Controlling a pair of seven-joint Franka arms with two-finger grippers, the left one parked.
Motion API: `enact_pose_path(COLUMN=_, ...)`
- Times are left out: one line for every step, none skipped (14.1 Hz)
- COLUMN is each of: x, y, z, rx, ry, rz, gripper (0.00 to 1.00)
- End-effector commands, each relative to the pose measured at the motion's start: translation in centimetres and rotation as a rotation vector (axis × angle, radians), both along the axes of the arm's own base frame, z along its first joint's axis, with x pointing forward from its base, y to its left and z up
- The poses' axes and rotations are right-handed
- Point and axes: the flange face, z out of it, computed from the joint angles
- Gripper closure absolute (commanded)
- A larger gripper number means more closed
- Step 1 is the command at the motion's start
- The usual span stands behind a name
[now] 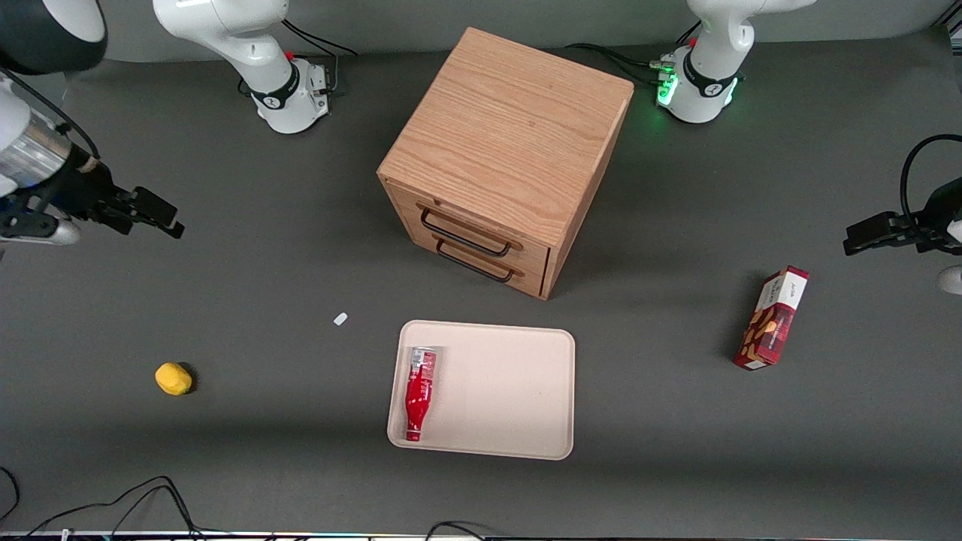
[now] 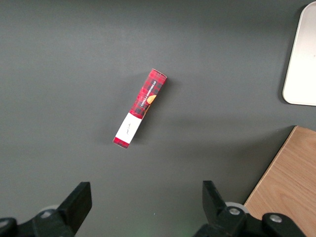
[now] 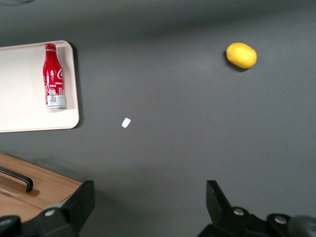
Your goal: Place coke bottle on tray
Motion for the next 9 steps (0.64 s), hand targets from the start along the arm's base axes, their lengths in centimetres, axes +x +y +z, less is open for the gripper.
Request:
enact_pose_path(x=0.6, y=-0.2, z=0.0, rx=-0.020, ry=0.017, rz=0.020, gripper=0.00)
enact_pose_path(x=1.1, y=-0.2, z=0.0, rx=-0.034, ry=0.016, rz=0.016, gripper=0.00)
enact_pose_path(x=1.7, y=-0.2, z=0.1, rx=-0.062, ry=0.013, rz=0.017, gripper=0.00)
enact_pose_path(x=2.0, y=0.1, z=0.2, rx=-0.101, ry=0.019, rz=0.031, gripper=0.00)
enact_pose_path(x=2.1, y=0.3, z=-0.2, rx=-0.121, ry=0.048, rz=0.040, gripper=0.00)
enact_pose_path(x=2.1, y=0.3, z=-0.1, rx=-0.120, ry=0.052, rz=0.038, gripper=0.00)
enact_pose_path(x=2.1, y=0.4, z=0.0, rx=-0.120, ry=0.050, rz=0.038, gripper=0.00)
enact_pose_path(x=2.2, y=0.4, z=0.1, rx=-0.120, ry=0.049, rz=0.038, gripper=0.00)
enact_pose_path(x=2.2, y=0.4, z=0.1, rx=-0.120, ry=0.049, rz=0.038, gripper=0.00)
